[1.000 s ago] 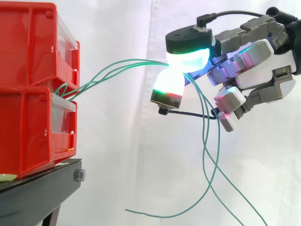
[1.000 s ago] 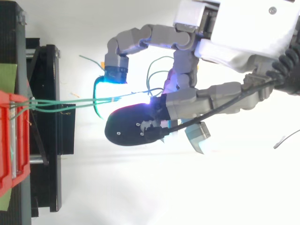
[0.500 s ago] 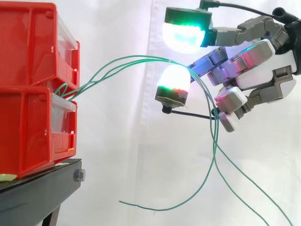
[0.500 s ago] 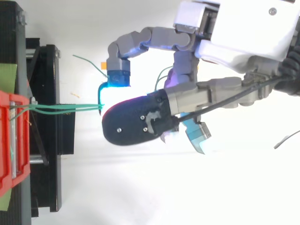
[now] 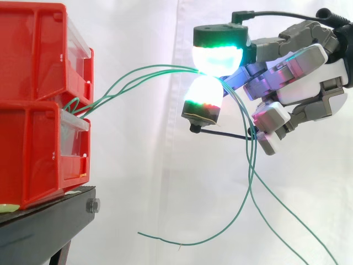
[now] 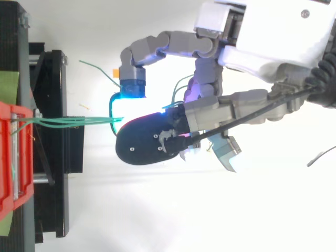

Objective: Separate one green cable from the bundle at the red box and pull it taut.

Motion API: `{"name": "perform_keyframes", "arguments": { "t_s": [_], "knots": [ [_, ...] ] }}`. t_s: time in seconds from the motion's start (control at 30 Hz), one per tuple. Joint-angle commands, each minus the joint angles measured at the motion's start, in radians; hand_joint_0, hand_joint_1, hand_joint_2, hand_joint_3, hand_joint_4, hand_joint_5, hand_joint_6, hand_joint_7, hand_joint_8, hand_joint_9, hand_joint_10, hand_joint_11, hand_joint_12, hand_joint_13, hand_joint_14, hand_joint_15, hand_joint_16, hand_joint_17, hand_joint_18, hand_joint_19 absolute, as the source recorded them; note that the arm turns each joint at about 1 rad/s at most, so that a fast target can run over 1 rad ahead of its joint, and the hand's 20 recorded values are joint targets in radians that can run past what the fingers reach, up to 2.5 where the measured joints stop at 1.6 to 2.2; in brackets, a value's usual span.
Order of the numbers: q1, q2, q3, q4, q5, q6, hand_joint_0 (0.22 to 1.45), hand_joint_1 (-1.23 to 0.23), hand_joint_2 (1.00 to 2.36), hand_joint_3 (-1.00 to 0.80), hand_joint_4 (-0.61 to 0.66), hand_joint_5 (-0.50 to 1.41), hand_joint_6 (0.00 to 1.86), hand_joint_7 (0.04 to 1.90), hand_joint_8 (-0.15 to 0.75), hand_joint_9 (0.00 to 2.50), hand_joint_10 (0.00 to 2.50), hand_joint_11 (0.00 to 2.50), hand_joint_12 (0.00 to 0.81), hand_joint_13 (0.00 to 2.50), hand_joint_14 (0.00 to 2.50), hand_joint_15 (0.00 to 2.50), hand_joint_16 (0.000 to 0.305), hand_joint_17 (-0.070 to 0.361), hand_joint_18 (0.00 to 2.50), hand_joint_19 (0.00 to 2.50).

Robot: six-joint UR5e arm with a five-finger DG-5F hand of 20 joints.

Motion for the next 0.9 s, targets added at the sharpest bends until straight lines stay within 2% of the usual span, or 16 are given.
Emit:
{"name": "perform_keyframes", "arguments": {
  "t_s": [0.0, 0.2, 0.33, 0.6, 0.73, 0.83, 0.87],
  "knots": [
    [-0.001, 0.0, 0.0, 0.0, 0.0, -0.003, 0.74, -0.67, 1.02, -0.27, 0.09, 0.15, 0.5, 1.32, 0.191, 2.0, 0.02, 0.49, 0.374, 1.43, 0.02, 0.56, 0.053, 0.12, 1.15, 0.54],
    [-0.001, 0.0, 0.0, 0.0, 0.0, -0.003, 0.71, -0.69, 1.02, -0.16, 0.04, 0.15, 0.5, 1.31, 0.216, 1.99, 0.02, 0.49, 0.37, 1.42, 0.02, 0.55, 0.056, 0.125, 1.14, 0.51],
    [-0.001, 0.0, 0.0, 0.0, 0.0, -0.003, 0.7, -0.72, 1.02, -0.14, 0.02, 0.15, 0.5, 1.33, 0.22, 1.98, 0.02, 0.48, 0.372, 1.43, 0.02, 0.55, 0.058, 0.131, 1.13, 0.49],
    [0.001, 0.0, 0.0, 0.0, 0.0, -0.009, 0.67, -0.79, 1.01, -0.12, 0.07, 0.15, 0.5, 1.34, 0.234, 1.99, 0.02, 0.45, 0.391, 1.45, 0.02, 0.53, 0.065, 0.147, 1.18, 0.44],
    [-0.002, 0.0, 0.0, 0.0, 0.0, -0.023, 0.67, -0.8, 1.01, -0.15, 0.08, 0.15, 0.5, 1.33, 0.226, 1.99, 0.02, 0.45, 0.387, 1.45, 0.02, 0.53, 0.065, 0.146, 1.17, 0.44],
    [-0.001, 0.0, 0.0, 0.0, 0.0, -0.038, 0.67, -0.79, 1.01, -0.22, 0.09, 0.15, 0.5, 1.34, 0.216, 1.98, 0.02, 0.46, 0.38, 1.44, 0.02, 0.54, 0.062, 0.139, 1.15, 0.47],
    [-0.002, 0.0, 0.0, 0.0, 0.0, -0.047, 0.66, -0.77, 1.01, -0.3, 0.09, 0.15, 0.5, 1.34, 0.206, 1.98, 0.02, 0.47, 0.369, 1.43, 0.02, 0.55, 0.06, 0.134, 1.13, 0.49]
  ]
}}
